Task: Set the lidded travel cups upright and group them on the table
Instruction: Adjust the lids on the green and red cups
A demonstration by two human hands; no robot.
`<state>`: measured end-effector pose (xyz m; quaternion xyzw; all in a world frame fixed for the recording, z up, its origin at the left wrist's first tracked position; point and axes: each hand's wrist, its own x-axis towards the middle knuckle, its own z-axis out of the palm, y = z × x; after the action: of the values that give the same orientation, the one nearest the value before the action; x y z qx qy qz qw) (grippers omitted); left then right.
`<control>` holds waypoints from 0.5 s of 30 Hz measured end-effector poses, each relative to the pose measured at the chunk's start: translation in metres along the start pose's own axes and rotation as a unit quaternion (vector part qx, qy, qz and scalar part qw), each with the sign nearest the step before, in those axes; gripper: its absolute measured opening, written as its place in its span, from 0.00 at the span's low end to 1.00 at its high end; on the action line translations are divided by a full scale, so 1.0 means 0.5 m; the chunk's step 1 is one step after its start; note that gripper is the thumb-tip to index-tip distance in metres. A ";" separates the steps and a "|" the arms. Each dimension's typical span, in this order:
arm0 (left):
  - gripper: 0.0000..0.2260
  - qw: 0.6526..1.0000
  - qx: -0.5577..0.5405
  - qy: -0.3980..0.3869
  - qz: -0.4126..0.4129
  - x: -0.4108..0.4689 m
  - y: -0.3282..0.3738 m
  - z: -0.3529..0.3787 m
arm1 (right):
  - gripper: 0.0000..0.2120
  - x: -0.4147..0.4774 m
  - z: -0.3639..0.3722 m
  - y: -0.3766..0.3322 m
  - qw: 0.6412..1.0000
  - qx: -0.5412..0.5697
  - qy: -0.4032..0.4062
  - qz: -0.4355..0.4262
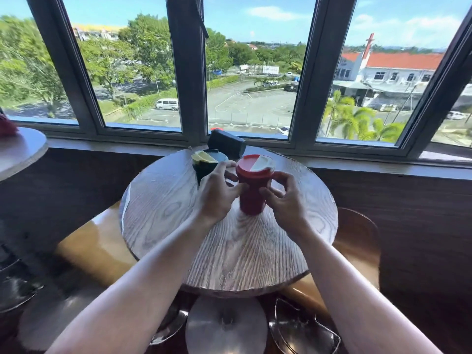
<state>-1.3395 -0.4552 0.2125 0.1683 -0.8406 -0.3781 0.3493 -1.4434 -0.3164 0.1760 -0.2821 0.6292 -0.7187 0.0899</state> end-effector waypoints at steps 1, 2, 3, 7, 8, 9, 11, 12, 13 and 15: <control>0.20 1.000 -0.006 0.011 -0.007 0.004 -0.001 0.001 | 0.20 0.005 0.009 0.003 1.000 0.004 0.010 -0.003; 0.18 1.000 -0.010 0.018 -0.011 0.007 -0.003 0.003 | 0.21 0.009 0.018 0.006 1.000 0.007 0.018 -0.005; 0.17 1.000 -0.011 0.021 -0.014 0.010 -0.006 0.004 | 0.22 0.013 0.024 0.010 1.000 0.009 0.024 -0.008; 0.15 1.000 -0.010 0.026 -0.015 0.015 -0.013 0.007 | 0.27 0.028 0.039 0.023 0.999 0.018 0.035 0.001; 0.15 0.999 -0.006 0.028 -0.014 0.014 -0.014 0.007 | 0.29 0.031 0.041 0.026 0.999 0.017 0.034 0.002; 0.16 0.999 0.000 0.031 -0.012 0.012 -0.014 0.007 | 0.30 0.033 0.043 0.029 0.999 0.013 0.033 -0.002; 0.17 0.999 0.007 0.033 -0.009 0.008 -0.017 0.008 | 0.30 0.036 0.045 0.031 0.999 -0.007 0.028 -0.018; 0.18 0.999 0.007 0.031 -0.006 0.006 -0.019 0.009 | 0.31 0.037 0.047 0.032 0.999 -0.021 0.028 -0.029; 0.18 1.000 0.008 0.029 -0.005 0.005 -0.022 0.009 | 0.31 0.038 0.048 0.033 0.998 -0.035 0.030 -0.042; 0.18 0.999 0.015 0.027 -0.007 0.005 -0.025 0.004 | 0.31 0.040 0.051 0.037 0.995 -0.062 0.038 -0.069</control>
<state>-1.3423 -0.4636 0.2034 0.1895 -0.8354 -0.3629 0.3667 -1.4508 -0.3514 0.1656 -0.3026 0.6549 -0.6925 -0.0012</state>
